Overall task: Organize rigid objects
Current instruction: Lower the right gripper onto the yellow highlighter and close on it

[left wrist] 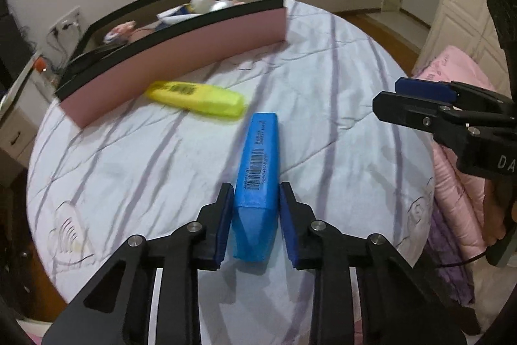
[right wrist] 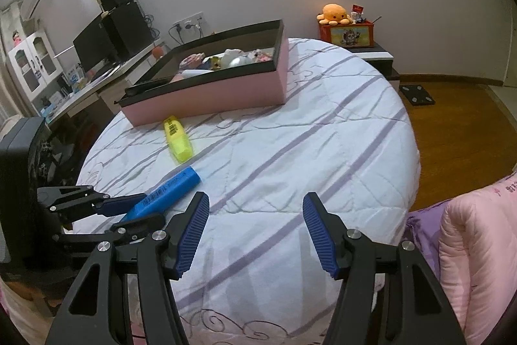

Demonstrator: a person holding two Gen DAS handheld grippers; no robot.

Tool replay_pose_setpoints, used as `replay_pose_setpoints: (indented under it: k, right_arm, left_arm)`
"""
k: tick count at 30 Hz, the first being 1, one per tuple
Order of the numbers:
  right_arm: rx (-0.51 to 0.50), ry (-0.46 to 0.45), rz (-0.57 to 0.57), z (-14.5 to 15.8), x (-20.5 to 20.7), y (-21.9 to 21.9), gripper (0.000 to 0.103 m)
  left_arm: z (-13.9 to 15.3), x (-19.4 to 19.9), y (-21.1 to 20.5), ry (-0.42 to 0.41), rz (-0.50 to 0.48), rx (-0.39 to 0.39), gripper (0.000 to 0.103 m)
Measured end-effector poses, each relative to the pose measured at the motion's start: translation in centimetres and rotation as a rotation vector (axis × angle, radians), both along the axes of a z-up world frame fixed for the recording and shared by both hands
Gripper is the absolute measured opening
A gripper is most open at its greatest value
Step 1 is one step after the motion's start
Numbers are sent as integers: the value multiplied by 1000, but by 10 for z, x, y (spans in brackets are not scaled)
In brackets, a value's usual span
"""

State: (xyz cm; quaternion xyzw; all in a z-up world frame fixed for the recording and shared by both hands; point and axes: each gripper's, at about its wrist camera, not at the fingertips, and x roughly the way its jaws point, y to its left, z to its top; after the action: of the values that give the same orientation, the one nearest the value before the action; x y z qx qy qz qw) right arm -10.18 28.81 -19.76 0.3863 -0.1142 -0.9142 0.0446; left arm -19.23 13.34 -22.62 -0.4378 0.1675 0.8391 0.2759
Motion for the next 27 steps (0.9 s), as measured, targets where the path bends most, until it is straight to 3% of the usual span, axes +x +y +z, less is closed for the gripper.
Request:
replay_pose_setpoints:
  k: [4, 16, 27]
  right_arm:
    - [13, -7, 28, 1, -6, -11, 62]
    - [96, -31, 174, 3, -50, -61, 62]
    - [145, -104, 252, -15, -104, -97, 62]
  left_arm:
    - [1, 4, -18, 2, 20, 14, 28]
    - [-4, -29, -89, -5, 281, 50, 30]
    - [-11, -55, -94, 1, 301, 84, 34]
